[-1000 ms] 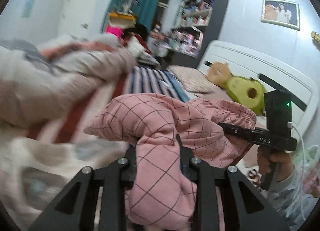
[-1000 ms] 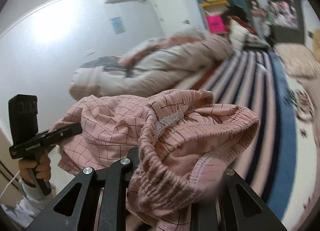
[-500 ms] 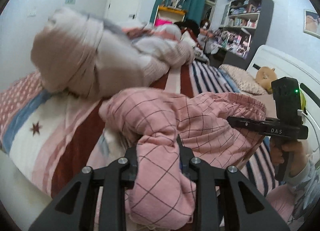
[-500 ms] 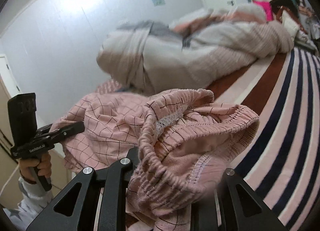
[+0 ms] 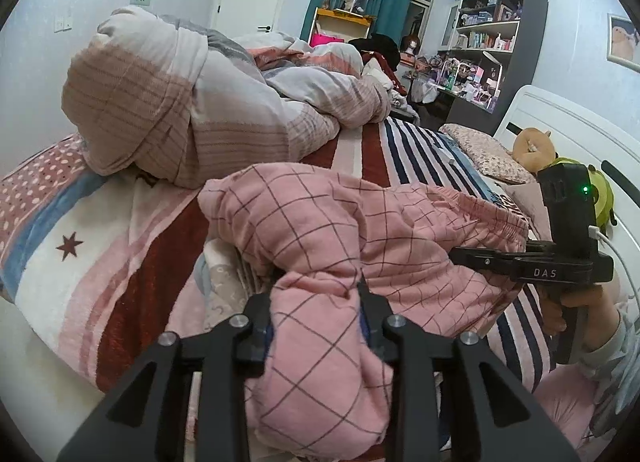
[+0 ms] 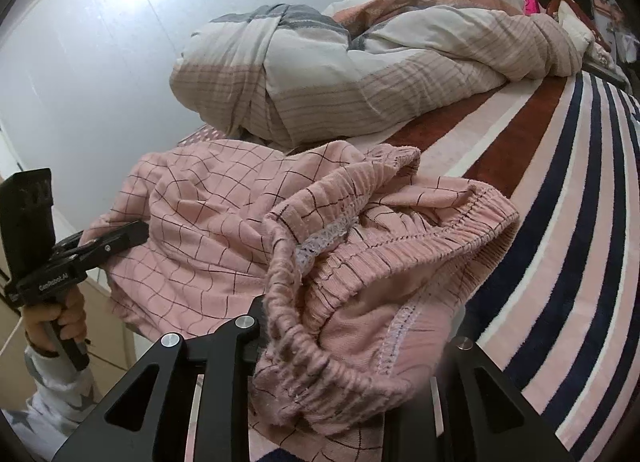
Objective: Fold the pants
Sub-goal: 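Lower the pants onto the clothes pile and open both tools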
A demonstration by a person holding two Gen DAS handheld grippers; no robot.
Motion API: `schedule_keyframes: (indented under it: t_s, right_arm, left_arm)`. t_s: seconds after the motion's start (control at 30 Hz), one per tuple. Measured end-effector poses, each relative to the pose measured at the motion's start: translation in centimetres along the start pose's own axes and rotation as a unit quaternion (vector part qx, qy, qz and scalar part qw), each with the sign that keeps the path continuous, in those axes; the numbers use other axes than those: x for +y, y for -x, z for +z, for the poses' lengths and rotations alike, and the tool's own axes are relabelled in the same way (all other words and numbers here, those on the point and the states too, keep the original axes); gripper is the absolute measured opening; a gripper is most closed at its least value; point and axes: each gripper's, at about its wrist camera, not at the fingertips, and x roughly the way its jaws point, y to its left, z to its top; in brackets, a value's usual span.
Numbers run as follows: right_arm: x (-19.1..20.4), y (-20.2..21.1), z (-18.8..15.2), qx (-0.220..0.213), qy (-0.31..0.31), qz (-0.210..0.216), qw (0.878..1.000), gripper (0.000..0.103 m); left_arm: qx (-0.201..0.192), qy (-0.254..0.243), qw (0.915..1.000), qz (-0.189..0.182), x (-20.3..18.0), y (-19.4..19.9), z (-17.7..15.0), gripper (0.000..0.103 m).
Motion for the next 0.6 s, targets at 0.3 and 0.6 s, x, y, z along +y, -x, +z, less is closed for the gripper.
schedule_keyframes:
  t_s: [0.3,0.6]
  right_arm:
    - [0.4,1.5,-0.6,0.002,0.010,-0.001,1.000,0.027]
    - [0.2,6.0,-2.2,-0.031,0.008,0.013,0.999,0.051]
  left_arm:
    - [-0.009,-0.010,0.9995,0.029,-2.0,2.2,0.2,0.048]
    - [-0.034,-0.031,0.9965,0.071,-6.4,5.6,0.5,0.077]
